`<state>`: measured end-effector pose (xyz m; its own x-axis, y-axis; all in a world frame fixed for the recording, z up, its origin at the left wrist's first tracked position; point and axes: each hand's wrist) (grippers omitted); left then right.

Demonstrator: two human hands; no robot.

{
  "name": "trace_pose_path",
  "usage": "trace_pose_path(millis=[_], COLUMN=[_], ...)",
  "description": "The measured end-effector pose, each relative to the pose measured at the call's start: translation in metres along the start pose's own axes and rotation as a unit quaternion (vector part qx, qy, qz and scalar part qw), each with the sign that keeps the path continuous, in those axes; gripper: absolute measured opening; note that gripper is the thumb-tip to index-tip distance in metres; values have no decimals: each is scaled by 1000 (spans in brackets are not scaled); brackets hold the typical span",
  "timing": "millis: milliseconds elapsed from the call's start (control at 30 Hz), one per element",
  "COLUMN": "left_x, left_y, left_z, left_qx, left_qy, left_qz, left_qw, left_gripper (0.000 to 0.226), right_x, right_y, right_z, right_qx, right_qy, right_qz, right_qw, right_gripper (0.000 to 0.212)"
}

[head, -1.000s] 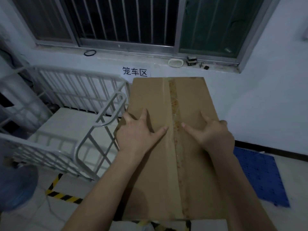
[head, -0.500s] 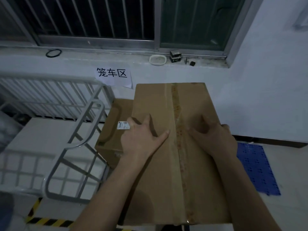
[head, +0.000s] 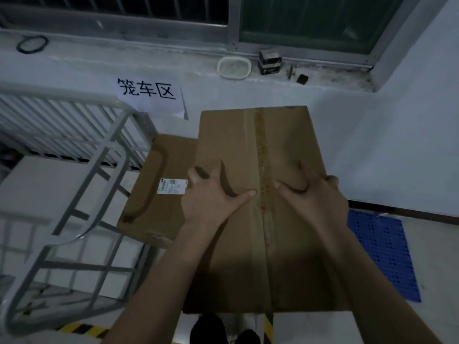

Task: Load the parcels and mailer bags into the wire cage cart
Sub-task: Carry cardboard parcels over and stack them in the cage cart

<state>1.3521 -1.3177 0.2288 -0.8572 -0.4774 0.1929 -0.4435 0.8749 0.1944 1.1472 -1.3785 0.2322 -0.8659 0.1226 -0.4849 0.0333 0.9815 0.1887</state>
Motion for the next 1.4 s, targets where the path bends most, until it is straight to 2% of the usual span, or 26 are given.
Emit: trace_pose_path(millis=[100, 267, 433, 733, 933, 1233, 1400], left_x=[-10, -22, -26, -39, -40, -33, -30], left_y=[-41, -95, -135, -202, -227, -260, -263], left_z=[31, 89, 148, 243, 286, 337, 349], left_qx=[-17, -66, -86, -112, -91, -39, -21], left_qy=[22, 40, 20, -18, -11, -29, -23], left_qz=[-3, -6, 6, 4, 5, -9, 1], left_qw=[1000, 997, 996, 994, 996, 999, 1000], left_gripper=[117, 122, 122, 120, 121, 116, 112], right_x=[3, 24, 52, 91, 106, 124, 128], right_y=[-31, -62, -89, -142, -175, -216, -229], right_z=[39, 109, 169, 270, 305, 349, 353], right_qx=[-11, -14, -4, -7, 19, 24, 27], right_qy=[-18, -50, -62, -46, -55, -49, -42], right_qz=[13, 42, 74, 81, 65, 76, 75], right_qw=[1000, 998, 995, 996, 996, 996, 996], right_gripper=[93, 85, 86, 85, 83, 95, 89])
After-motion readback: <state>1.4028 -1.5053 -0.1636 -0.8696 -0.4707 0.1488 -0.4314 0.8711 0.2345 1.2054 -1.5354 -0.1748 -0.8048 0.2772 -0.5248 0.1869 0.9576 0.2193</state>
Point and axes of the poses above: each hand's wrist, its own y-axis away from the middle knuckle, its own z-axis out of the palm, x = y × z, and after that the axes turned 8 degrees about -y, right-handed
